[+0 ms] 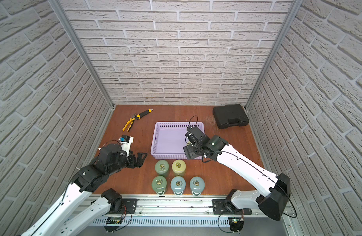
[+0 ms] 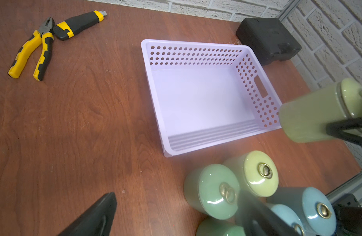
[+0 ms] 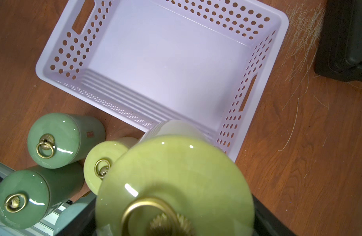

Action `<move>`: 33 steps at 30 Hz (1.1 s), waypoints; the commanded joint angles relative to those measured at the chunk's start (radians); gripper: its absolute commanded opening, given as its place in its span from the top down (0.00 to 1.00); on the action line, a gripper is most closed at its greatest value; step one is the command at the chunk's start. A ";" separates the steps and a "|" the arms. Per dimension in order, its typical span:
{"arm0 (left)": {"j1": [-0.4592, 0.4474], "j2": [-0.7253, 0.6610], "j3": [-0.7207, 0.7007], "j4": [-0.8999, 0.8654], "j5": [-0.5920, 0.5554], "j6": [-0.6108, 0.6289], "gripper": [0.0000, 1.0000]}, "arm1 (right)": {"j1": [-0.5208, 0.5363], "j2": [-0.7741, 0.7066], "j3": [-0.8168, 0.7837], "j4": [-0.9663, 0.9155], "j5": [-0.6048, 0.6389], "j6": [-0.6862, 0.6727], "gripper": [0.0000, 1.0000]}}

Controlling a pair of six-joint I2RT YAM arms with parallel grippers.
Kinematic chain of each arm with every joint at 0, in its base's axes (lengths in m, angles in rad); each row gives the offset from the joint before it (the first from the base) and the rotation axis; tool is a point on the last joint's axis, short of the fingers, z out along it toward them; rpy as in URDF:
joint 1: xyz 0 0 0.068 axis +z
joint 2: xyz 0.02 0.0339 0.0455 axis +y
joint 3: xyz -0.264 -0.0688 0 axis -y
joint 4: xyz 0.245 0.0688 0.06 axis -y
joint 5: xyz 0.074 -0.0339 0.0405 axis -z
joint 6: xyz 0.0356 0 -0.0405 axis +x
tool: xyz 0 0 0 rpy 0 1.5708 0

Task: Take the tea canister out of the basket
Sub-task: Place the tea canister at the center of the board.

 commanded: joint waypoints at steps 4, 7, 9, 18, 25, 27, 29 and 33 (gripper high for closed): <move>0.007 -0.011 -0.008 0.007 0.012 0.017 0.02 | 0.050 -0.088 -0.044 0.029 0.065 0.078 0.48; 0.006 -0.014 -0.008 0.004 0.009 0.015 0.02 | 0.072 -0.108 -0.067 0.022 0.077 0.104 0.48; 0.006 -0.018 -0.008 0.002 0.010 0.015 0.02 | 0.084 -0.117 -0.082 0.020 0.085 0.121 0.48; 0.006 -0.021 -0.007 -0.007 0.011 0.018 0.02 | 0.133 -0.140 -0.139 0.022 0.114 0.180 0.48; 0.007 -0.013 -0.003 -0.007 0.017 0.020 0.02 | 0.146 -0.146 -0.197 0.056 0.139 0.221 0.49; 0.007 -0.011 -0.003 -0.007 0.018 0.019 0.02 | 0.147 -0.144 -0.214 0.072 0.143 0.230 0.49; 0.007 -0.009 -0.001 -0.010 0.017 0.020 0.02 | 0.147 -0.139 -0.227 0.089 0.143 0.238 0.49; 0.007 -0.008 0.001 -0.013 0.014 0.018 0.02 | 0.147 -0.122 -0.254 0.130 0.149 0.256 0.49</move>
